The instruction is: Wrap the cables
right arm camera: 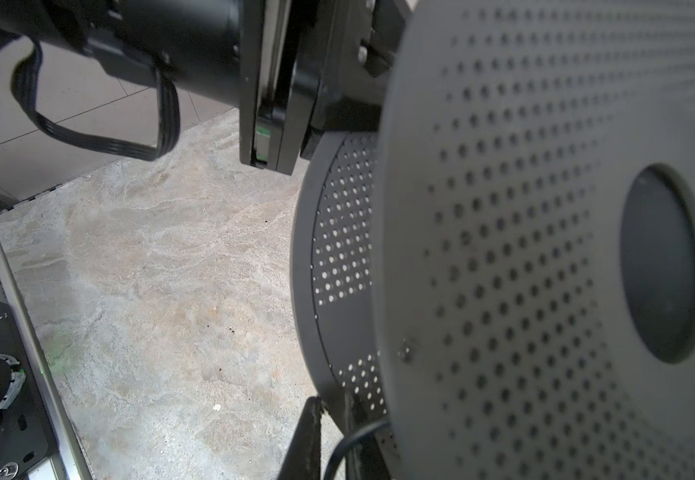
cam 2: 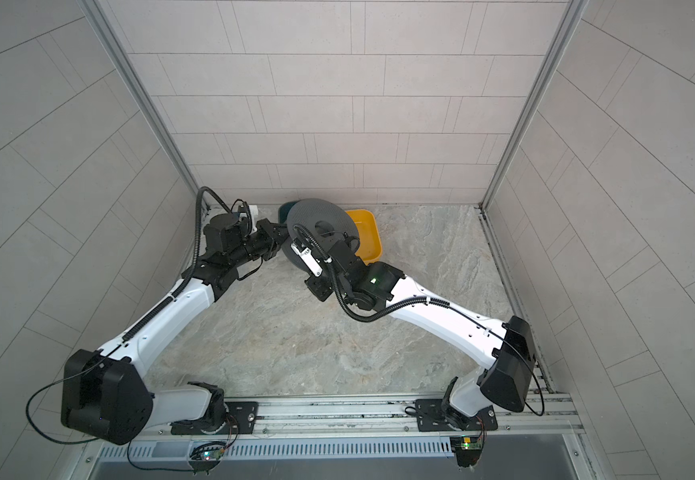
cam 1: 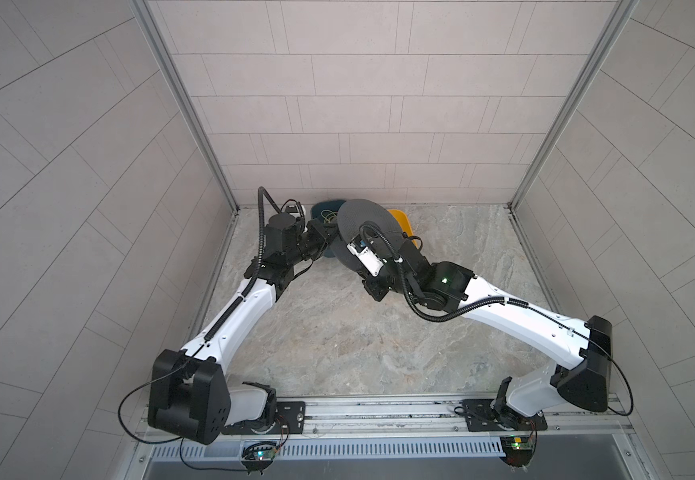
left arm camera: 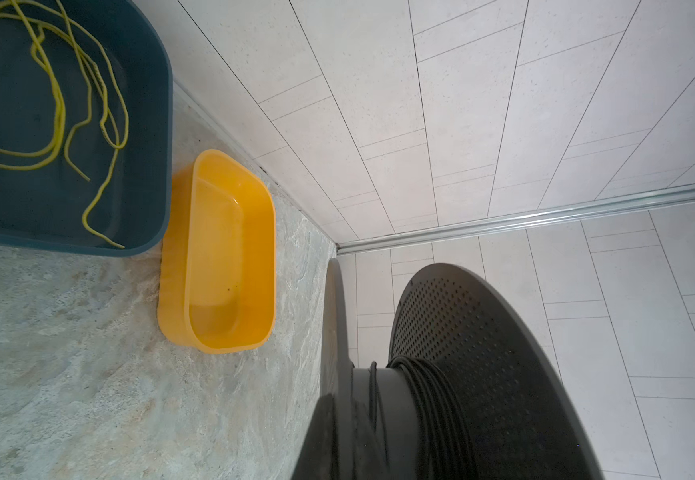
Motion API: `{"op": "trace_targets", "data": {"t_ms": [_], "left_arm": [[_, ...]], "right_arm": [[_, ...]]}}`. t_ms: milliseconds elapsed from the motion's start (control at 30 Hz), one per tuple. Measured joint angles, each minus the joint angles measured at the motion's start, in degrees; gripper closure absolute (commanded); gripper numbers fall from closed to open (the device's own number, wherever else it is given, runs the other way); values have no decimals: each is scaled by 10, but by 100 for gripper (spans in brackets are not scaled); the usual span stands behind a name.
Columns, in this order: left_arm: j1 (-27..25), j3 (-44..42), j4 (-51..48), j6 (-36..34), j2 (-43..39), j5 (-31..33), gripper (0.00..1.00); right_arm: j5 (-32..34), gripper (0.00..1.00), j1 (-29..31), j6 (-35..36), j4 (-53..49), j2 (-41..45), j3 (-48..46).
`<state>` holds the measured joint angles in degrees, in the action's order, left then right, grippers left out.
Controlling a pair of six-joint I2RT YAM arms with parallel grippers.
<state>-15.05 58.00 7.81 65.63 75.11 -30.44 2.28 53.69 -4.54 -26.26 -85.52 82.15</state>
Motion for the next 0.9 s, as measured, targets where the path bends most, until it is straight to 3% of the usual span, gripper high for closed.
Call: {"op": "trace_targets", "data": {"t_ms": [367, 900], "left_arm": [[-4, 0, 20, 11, 11, -31, 100], [-6, 0, 61, 47, 42, -82, 100]], "right_arm": [[111, 85, 39, 52, 100, 23, -79], [137, 68, 40, 68, 116, 48, -105]]}}
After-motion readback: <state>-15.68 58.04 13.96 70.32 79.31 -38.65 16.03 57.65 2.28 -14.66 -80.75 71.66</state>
